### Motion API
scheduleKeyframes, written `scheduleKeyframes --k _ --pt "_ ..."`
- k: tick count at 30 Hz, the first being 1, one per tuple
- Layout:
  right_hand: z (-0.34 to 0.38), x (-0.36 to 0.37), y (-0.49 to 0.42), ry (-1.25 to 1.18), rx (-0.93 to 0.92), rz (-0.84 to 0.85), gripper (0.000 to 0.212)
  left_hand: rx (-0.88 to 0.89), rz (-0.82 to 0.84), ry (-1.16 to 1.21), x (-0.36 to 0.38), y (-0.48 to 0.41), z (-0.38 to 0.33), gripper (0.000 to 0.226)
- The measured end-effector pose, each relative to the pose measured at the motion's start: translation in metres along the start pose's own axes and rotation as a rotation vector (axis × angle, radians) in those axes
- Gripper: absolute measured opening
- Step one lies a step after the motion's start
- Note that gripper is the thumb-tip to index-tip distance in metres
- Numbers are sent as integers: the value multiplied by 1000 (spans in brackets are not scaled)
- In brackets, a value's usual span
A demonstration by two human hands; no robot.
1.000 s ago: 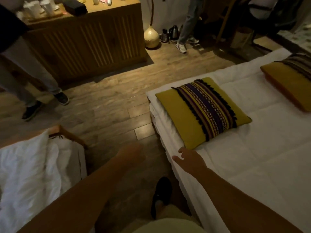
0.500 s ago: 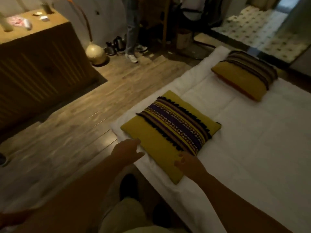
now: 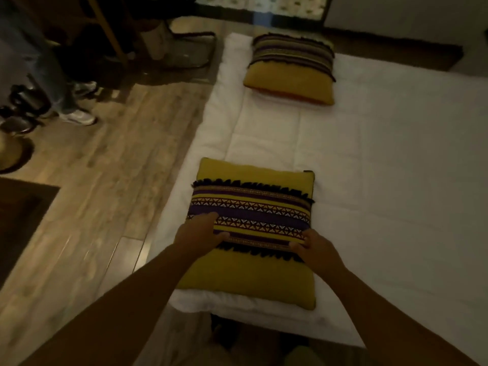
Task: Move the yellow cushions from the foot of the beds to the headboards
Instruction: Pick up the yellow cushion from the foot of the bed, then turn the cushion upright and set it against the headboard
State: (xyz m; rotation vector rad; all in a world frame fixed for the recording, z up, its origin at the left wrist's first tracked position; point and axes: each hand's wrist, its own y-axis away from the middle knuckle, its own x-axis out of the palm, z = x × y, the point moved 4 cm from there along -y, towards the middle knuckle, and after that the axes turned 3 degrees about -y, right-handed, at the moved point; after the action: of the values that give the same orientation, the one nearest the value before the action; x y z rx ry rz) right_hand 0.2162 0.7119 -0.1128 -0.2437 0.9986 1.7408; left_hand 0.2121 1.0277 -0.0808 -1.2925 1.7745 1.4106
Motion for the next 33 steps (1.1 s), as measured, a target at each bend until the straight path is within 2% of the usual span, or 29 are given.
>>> scheduleKeyframes --k 6,10,14,17,19,22,26,28,30,33 --pt "-19 16 -41 -135 147 -102 67 -13 69 159 11 -62 47 59" --pt "-42 30 -74 -190 244 -141 78 -142 90 194 35 -97 79 87" --pt "-73 42 -104 -167 337 -195 93 -197 109 282 61 -127 105 101" --pt "-94 47 -118 -108 358 -201 106 -238 126 221 79 -145 119 116" --pt "-107 52 -125 -114 367 -170 107 -262 146 266 91 -153 126 124" --pt "-120 62 -132 -269 385 -154 99 -290 157 464 108 -160 131 131" --pt "-129 73 -139 -428 462 -137 100 -442 195 695 124 -168 145 127" --pt "-128 73 -139 -502 454 -145 92 -458 212 755 126 -169 146 116" --pt "-122 68 -139 -519 407 -169 81 -438 159 796 123 -166 140 101" --pt "-108 56 -135 -500 344 -193 72 -457 43 856 119 -152 133 93"
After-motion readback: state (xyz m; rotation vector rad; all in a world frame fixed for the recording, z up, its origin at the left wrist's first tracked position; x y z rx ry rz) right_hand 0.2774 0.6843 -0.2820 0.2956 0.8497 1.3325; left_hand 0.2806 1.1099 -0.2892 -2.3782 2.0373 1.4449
